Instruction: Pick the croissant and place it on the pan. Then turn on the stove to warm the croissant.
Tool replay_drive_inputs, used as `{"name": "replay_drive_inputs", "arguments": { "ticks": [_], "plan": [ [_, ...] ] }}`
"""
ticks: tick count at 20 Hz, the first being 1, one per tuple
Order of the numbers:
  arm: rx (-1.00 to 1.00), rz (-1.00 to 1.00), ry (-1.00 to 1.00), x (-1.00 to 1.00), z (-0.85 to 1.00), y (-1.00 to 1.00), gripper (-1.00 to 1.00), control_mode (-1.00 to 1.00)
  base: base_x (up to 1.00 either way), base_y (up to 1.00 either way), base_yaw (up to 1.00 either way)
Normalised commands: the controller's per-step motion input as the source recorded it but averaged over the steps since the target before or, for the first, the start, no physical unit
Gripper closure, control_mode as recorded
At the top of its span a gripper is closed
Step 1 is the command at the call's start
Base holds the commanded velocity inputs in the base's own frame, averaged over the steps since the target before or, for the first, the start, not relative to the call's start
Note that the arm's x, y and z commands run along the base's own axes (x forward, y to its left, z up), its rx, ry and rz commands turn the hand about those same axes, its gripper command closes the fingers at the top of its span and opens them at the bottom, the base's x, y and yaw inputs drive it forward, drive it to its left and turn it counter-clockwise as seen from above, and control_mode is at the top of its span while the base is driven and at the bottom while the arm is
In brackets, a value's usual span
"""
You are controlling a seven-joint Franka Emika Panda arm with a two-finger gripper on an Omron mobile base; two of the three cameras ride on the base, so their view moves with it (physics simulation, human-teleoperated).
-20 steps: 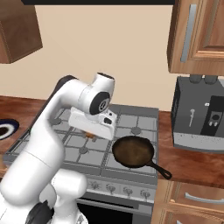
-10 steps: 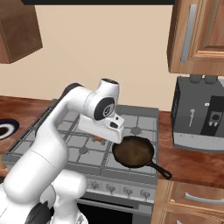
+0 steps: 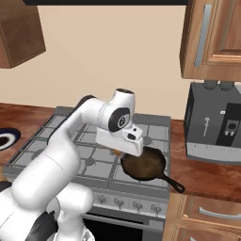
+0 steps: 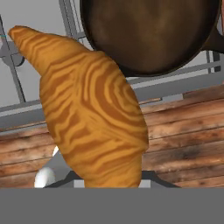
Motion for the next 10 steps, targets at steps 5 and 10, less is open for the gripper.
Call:
{"name": "replay_drive_inputs", "arguments": {
  "ticks": [5, 10],
  "plan": [
    [-0.02, -0.01, 0.0, 0.01, -0.24, -0.25, 1.0, -1.0, 0.0, 0.0, 0.0],
    [0.0, -0.02, 0.0, 0.11, -0.19, -0.01, 1.0, -1.0, 0.0, 0.0, 0.0]
  ]
}}
